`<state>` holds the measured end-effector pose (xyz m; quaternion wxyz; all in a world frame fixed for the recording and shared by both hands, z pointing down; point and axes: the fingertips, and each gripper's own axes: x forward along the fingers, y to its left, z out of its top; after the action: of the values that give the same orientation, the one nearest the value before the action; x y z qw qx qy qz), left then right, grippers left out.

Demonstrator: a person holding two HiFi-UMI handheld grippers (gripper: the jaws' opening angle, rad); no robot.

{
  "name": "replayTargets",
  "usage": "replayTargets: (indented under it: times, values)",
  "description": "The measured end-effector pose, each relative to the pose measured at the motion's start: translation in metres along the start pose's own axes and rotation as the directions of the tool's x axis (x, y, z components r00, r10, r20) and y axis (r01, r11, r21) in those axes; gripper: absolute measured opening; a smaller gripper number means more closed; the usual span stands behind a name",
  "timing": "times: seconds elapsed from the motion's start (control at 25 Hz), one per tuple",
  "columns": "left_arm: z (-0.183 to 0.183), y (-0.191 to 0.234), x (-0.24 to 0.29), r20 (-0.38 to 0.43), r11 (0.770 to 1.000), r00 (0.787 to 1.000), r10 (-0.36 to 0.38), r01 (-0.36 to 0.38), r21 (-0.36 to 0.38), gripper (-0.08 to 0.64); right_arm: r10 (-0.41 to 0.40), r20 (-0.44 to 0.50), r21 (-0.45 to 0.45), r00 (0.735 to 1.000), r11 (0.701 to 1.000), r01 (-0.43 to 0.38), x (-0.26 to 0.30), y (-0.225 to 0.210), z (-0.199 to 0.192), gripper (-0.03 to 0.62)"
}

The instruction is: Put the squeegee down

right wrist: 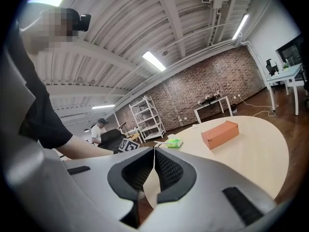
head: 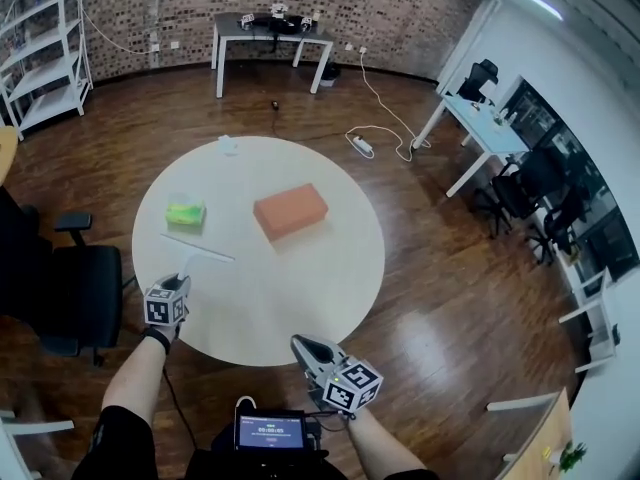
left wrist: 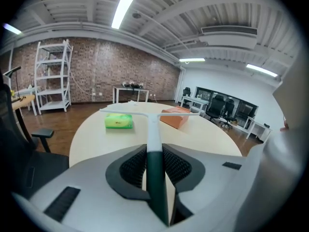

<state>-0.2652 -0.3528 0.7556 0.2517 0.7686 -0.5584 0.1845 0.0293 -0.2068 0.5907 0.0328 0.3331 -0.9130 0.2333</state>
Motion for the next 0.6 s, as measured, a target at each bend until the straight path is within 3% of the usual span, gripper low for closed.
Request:
replayTargets:
  times: [0.6]
  values:
    - [-0.044,0.022,0.087,-0.122,0.999,0.992,0.018,-0.014,0.031,0.095,-0.042,-0.034,0.045,0.999,0.998,0.043,0.013,-0.032,-0.01,0.031]
